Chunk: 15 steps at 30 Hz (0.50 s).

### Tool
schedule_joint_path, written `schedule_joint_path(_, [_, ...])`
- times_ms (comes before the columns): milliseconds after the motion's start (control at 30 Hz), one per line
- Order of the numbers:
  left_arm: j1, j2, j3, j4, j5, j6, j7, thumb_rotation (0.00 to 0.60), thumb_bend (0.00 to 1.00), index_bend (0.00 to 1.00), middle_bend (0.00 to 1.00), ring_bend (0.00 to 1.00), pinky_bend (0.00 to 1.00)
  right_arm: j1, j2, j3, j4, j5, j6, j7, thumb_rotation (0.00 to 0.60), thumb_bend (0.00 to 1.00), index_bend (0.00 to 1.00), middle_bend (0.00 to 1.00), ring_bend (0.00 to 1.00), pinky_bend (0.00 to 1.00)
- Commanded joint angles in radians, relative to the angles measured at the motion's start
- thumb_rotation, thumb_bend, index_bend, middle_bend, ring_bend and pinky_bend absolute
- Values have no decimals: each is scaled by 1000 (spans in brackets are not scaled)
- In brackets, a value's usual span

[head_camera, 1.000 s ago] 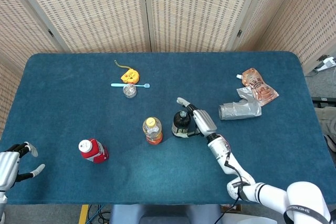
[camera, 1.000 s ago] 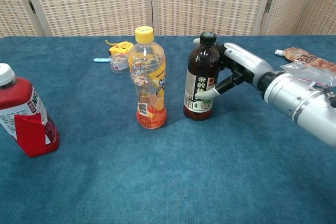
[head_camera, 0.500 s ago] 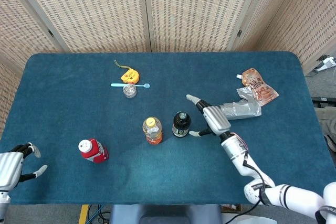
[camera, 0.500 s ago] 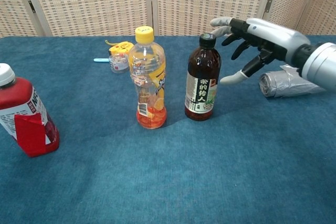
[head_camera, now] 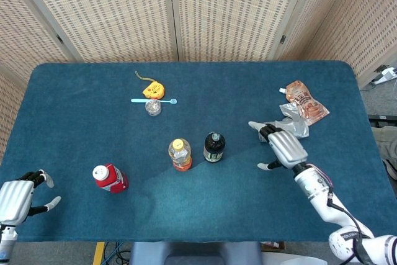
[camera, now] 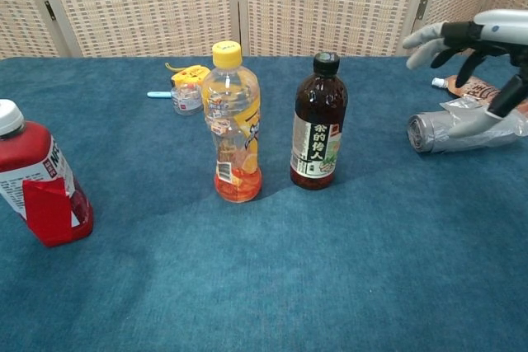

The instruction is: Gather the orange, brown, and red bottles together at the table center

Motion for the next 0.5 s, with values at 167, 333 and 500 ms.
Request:
schedule_joint_path(167, [-4,-12,1,6,7,-1,-8,600,135,537,454,411,611,-89,105,-81,-88,-19,110,-156,600,0,169,214,151,317])
schedule_joint_path(333, [-5,-17,-1,9,11,5,-19,600,135,527,454,411,611,-154,132,-124,-74,-115,188,-132,600,0,185,237,151,317])
schedule_joint_path(500, [-7,-21,-2,9,12,4,-25,600,135,522,454,411,611,-227,150,-165,-44,-216,278,-77,600,0,222,259,151,317])
